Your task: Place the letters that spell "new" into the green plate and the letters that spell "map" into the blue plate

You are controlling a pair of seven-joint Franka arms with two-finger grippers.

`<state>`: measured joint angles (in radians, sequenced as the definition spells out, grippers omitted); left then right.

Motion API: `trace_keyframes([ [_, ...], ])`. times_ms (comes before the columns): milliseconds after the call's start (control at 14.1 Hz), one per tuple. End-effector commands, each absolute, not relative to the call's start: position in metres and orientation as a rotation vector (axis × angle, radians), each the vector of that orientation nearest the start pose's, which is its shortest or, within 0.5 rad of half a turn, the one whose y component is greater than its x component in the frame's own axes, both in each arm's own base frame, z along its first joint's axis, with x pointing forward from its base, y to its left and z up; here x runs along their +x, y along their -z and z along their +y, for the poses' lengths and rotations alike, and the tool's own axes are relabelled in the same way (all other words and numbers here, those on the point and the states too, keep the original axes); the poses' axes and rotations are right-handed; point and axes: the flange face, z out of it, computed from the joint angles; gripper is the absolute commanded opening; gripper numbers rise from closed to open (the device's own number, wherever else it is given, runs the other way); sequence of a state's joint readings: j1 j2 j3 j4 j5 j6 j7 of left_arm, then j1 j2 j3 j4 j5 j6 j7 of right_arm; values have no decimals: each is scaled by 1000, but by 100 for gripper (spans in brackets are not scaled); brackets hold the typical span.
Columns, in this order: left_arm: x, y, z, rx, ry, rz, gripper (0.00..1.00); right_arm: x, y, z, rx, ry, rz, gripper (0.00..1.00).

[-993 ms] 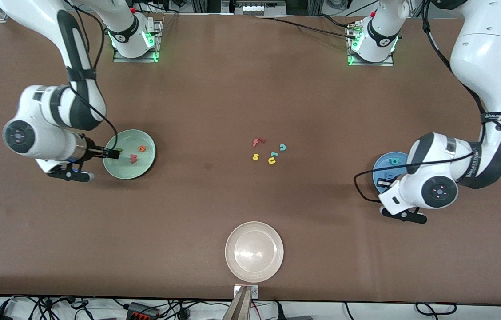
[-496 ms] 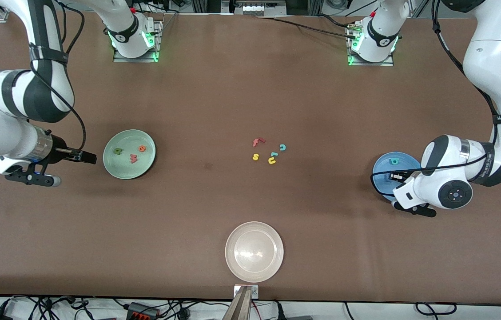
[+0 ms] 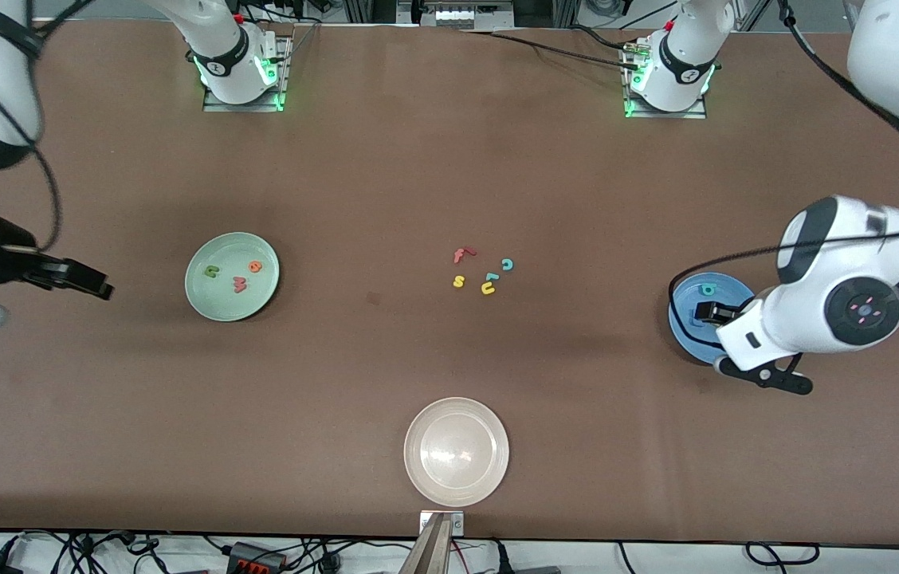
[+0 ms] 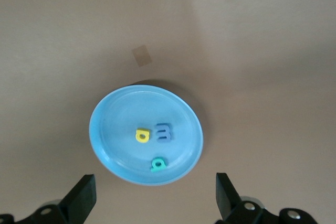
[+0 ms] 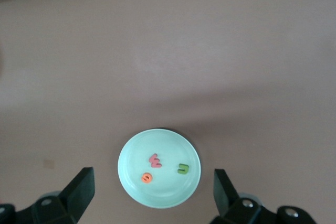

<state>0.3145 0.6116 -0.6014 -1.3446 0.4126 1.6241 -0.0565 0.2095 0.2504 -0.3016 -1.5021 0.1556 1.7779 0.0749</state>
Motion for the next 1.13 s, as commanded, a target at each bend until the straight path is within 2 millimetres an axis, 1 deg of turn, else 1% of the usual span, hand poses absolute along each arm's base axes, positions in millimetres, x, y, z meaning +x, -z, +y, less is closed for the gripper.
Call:
trace_keyframes([
  [0,665,-460,-82,-2991,-285,355,100,618,-575,-52,-3044,61,285,100],
  [71,659,-480,-85,-2984,-253,355,100,615,-575,-55,-3062,28,285,100],
  [142,654,-499,-86,-3004,-217,343,100,612,-579,-61,-3080,14,277,100],
  [213,649,-513,-89,-3040,-201,331,100,611,-592,-64,-3113,27,272,100],
  [284,645,-535,-85,-3094,-161,300,100,608,-600,-66,-3148,13,263,100],
  [355,638,-553,-75,-3130,-134,243,100,604,-606,-77,-3164,-2,254,100],
  [426,629,-573,-66,-3142,-96,185,100,602,-617,-81,-3169,23,220,100],
  [496,619,-578,-65,-3140,-103,145,100,602,-620,-83,-3165,40,196,100],
  [567,609,-586,-55,-3147,-93,88,100,601,-622,-85,-3167,47,184,100],
  [638,599,-587,-48,-3179,-109,35,100,601,-622,-78,-3169,46,163,100],
  [780,581,-595,-24,-3190,-85,-60,100,598,-618,-69,-3182,32,144,100],
  [851,572,-602,-12,-3186,-18,-74,100,597,-615,-69,-3190,32,137,100],
  [922,560,-602,-11,-3187,7,-68,100,596,-613,-67,-3193,29,129,100],
  [993,552,-589,-10,-3188,17,-66,100,595,-610,-67,-3193,17,129,100],
  [1064,553,-578,-9,-3182,59,-66,100,591,-608,-67,-3192,12,133,100],
])
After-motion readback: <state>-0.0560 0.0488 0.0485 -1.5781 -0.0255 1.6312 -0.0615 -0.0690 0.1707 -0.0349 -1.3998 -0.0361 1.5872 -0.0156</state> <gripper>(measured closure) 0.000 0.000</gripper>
